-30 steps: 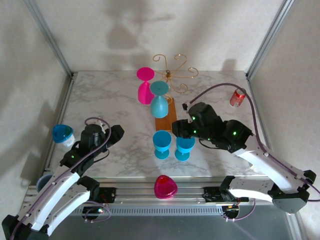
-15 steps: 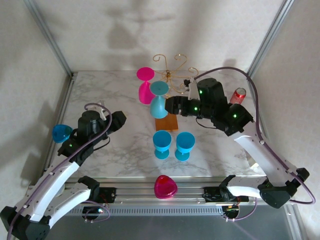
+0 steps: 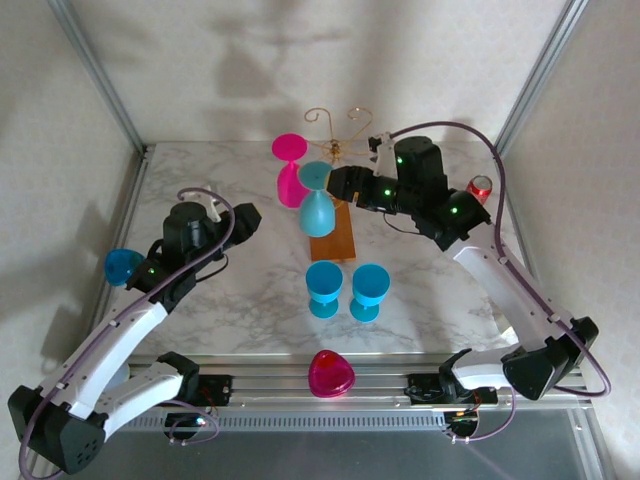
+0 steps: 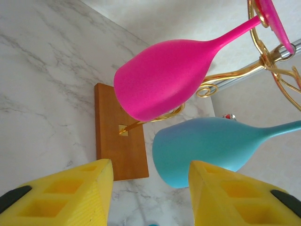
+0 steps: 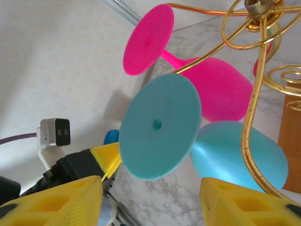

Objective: Take the wine glass off the wine glass rack

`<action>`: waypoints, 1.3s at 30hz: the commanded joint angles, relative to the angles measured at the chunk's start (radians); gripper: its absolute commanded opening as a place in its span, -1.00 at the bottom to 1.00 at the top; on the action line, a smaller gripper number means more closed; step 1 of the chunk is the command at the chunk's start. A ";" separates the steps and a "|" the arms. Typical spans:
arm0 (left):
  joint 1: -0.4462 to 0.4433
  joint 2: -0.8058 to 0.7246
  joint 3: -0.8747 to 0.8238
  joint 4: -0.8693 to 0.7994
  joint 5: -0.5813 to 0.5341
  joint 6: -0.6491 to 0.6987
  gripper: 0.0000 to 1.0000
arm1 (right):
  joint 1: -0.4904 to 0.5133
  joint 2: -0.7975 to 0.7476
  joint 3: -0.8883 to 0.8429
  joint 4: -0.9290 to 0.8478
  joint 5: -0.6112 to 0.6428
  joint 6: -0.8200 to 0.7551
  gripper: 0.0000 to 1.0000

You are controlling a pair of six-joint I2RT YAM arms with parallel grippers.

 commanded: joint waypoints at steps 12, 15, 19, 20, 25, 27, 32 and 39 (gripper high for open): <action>0.010 0.016 0.031 0.049 0.033 0.024 -0.09 | -0.023 0.045 -0.002 0.078 -0.044 0.070 0.03; 0.010 0.010 0.024 0.050 0.030 0.022 -0.09 | -0.024 0.036 -0.003 0.073 -0.042 0.070 0.03; 0.010 0.004 0.012 0.057 0.030 0.015 -0.09 | -0.024 0.018 0.007 0.052 -0.047 0.067 0.03; 0.009 0.004 0.009 0.059 0.030 0.014 -0.09 | -0.024 0.014 0.011 0.047 -0.044 0.064 0.03; 0.010 0.004 0.006 0.062 0.033 0.011 -0.09 | -0.024 -0.004 0.025 0.027 -0.044 0.057 0.04; 0.010 0.004 0.006 0.065 0.032 0.011 -0.09 | -0.023 -0.007 0.032 0.020 -0.048 0.056 0.04; 0.010 0.002 0.007 0.066 0.032 0.010 -0.09 | -0.023 -0.012 0.043 0.013 -0.060 0.058 0.04; 0.010 -0.004 0.004 0.066 0.030 0.008 -0.09 | -0.023 -0.015 0.081 -0.006 -0.073 0.058 0.04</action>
